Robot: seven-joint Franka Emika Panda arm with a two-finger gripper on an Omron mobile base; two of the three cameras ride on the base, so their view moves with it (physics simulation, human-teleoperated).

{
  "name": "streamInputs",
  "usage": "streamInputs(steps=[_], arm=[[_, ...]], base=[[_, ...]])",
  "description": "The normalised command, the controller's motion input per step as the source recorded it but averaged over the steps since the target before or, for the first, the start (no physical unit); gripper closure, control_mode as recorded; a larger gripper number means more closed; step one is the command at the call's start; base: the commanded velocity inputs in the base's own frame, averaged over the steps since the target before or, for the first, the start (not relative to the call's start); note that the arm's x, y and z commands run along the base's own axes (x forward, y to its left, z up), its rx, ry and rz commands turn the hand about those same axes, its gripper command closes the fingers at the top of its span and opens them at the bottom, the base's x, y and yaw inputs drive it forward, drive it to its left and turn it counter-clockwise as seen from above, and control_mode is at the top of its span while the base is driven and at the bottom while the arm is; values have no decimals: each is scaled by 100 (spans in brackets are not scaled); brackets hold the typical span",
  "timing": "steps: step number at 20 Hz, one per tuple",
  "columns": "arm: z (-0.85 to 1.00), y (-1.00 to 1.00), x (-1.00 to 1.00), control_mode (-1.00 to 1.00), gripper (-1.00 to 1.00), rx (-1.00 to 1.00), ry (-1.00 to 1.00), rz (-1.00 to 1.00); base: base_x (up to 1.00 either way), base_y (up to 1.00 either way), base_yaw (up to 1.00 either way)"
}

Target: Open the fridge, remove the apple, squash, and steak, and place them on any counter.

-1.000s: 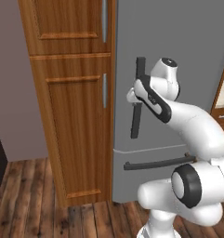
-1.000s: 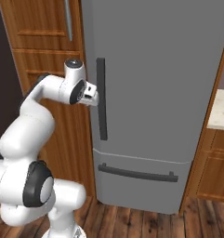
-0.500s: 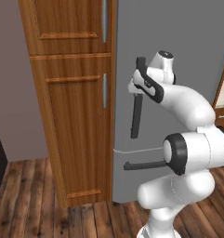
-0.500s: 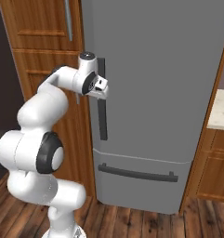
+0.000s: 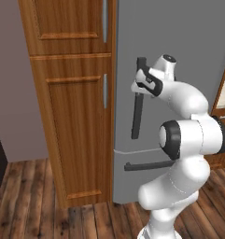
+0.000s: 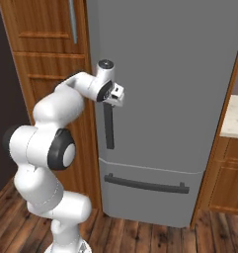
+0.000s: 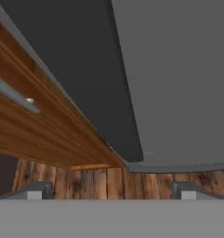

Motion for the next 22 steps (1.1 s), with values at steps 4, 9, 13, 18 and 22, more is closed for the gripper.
streamInputs(steps=[4, 9, 13, 18, 22], arm=[[-48, -1, 1, -100, -100, 6, -41, 0], [-29, -1, 16, -100, -100, 6, -29, 0], [-1, 0, 35, -100, -100, 2, -1, 0], [-1, 0, 48, -100, -100, 2, 0, 0], [-17, 0, 58, -100, -100, 5, -4, 0]], base=[[0, 0, 0], [0, 0, 0], [0, 0, 0], [0, 0, 0], [0, 0, 0]])
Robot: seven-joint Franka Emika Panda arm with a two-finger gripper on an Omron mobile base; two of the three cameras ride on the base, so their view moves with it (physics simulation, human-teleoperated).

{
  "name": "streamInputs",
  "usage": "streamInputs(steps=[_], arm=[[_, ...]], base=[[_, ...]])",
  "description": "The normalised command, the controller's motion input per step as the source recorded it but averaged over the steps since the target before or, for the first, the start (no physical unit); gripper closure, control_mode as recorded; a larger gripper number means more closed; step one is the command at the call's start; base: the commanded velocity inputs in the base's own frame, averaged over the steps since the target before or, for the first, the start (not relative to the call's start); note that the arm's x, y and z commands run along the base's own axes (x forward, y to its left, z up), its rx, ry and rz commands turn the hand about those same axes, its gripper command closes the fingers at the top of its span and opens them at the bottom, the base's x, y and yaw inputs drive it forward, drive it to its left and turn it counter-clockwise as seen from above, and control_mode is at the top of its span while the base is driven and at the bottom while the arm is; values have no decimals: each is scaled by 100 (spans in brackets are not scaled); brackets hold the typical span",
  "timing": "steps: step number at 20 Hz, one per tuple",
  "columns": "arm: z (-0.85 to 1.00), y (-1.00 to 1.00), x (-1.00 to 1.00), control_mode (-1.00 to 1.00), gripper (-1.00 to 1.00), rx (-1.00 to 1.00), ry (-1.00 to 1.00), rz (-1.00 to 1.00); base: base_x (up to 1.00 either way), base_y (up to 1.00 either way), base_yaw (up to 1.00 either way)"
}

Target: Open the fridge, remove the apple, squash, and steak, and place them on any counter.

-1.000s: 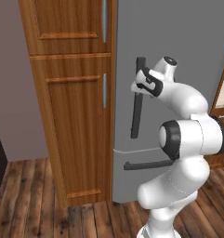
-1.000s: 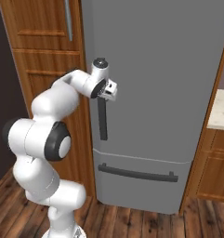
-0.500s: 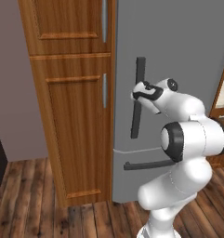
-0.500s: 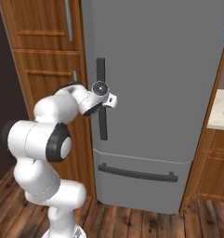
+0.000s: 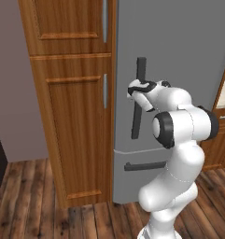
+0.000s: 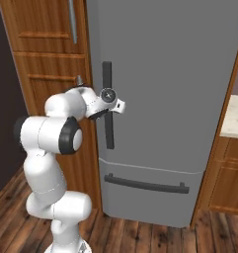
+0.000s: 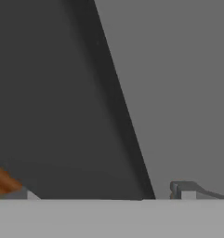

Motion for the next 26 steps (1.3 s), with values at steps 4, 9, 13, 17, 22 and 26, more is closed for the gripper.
streamInputs(steps=[4, 9, 13, 17, 22, 26], arm=[[-25, 0, 63, -100, -100, 7, -8, 0], [-22, 0, 65, -100, -100, 8, -3, 0], [-13, 0, 33, -100, 100, 2, 0, 1], [0, 0, -3, -100, 100, 0, 0, 0], [-1, -27, -81, -100, 100, 0, 0, -3], [4, -61, -100, -100, 100, -9, 0, 1]], base=[[0, 0, 0], [0, 0, 0], [0, 0, 0], [0, 0, 0], [0, 0, 0], [0, 0, 0]])
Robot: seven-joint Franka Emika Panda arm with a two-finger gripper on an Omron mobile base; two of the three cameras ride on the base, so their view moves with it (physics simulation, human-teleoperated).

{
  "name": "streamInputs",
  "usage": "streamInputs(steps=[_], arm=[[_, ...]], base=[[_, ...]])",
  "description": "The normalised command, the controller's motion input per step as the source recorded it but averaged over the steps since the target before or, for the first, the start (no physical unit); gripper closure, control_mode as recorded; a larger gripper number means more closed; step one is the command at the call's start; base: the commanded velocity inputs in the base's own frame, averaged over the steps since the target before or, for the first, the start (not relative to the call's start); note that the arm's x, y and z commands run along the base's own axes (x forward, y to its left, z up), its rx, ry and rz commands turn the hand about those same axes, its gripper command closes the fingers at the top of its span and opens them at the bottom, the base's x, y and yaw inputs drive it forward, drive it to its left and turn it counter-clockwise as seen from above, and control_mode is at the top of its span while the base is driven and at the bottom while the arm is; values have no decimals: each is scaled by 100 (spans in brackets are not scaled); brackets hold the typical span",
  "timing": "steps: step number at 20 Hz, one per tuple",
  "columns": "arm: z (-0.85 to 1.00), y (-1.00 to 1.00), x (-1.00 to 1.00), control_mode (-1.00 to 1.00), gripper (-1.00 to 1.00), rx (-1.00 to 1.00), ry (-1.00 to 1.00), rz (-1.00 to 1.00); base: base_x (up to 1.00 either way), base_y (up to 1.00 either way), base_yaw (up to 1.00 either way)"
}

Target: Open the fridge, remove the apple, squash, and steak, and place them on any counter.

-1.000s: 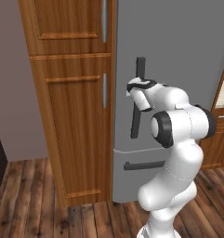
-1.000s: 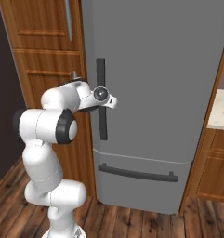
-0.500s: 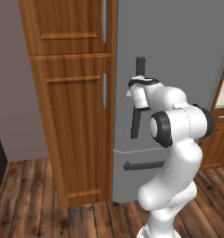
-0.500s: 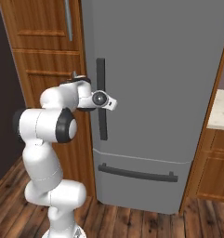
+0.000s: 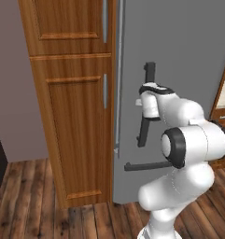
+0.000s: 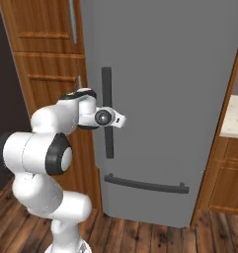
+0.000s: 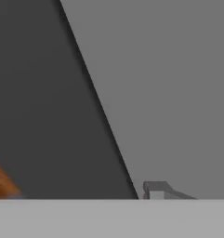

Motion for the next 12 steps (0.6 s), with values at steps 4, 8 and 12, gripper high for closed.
streamInputs(steps=[4, 8, 12], arm=[[26, -69, -100, -100, 100, -4, 1, 10], [34, -72, -100, -100, 100, -1, 6, 14], [51, -68, -100, -100, 100, -1, 3, 19]], base=[[0, 0, 0], [0, 0, 0], [0, 0, 0]])
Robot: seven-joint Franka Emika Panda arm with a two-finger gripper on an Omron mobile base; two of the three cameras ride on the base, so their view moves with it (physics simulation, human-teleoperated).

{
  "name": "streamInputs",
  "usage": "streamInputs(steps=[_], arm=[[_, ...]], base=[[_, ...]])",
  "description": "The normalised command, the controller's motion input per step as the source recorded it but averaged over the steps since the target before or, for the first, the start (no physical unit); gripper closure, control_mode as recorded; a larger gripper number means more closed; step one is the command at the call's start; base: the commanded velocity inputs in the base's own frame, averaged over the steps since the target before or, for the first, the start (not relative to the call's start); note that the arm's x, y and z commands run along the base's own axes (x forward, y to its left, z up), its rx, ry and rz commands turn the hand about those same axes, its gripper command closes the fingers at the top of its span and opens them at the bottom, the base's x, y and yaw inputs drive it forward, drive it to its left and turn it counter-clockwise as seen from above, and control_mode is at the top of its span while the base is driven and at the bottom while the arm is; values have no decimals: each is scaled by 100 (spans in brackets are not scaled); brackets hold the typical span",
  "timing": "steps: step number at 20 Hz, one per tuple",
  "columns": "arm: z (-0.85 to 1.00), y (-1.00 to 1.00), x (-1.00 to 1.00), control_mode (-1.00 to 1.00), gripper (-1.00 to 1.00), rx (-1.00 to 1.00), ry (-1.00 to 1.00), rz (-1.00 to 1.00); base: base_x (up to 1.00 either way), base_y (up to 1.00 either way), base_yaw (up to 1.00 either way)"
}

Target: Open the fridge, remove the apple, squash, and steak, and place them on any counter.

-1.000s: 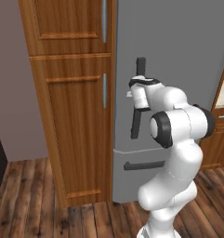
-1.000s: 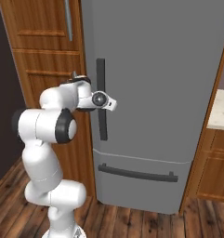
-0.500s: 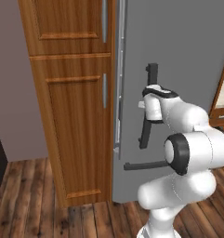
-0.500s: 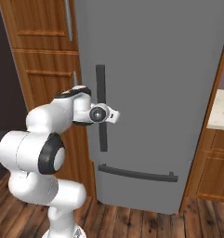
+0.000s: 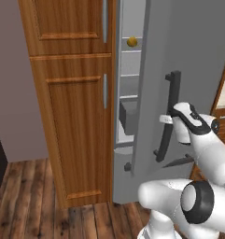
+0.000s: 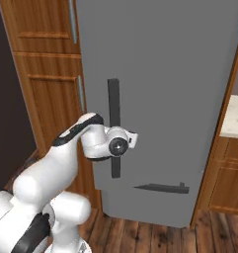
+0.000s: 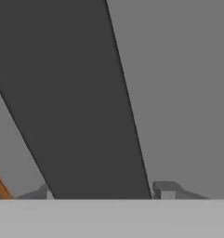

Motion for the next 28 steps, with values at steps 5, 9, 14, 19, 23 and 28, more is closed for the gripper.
streamInputs(steps=[5, 9, 14, 19, 23, 28], arm=[[99, -49, -100, -100, 100, 0, 16, 16], [99, -42, -91, -100, 100, -9, 17, 12], [76, -14, -61, -100, -100, -18, 14, 6], [74, -40, -82, -100, -100, -12, 0, 5], [91, -73, -100, -100, -100, -8, -8, 5], [87, -93, -81, -100, -100, 0, -3, 6]], base=[[0, 0, 0], [0, 0, 0], [0, 0, 0], [0, 0, 0], [0, 0, 0], [0, 0, 0]])
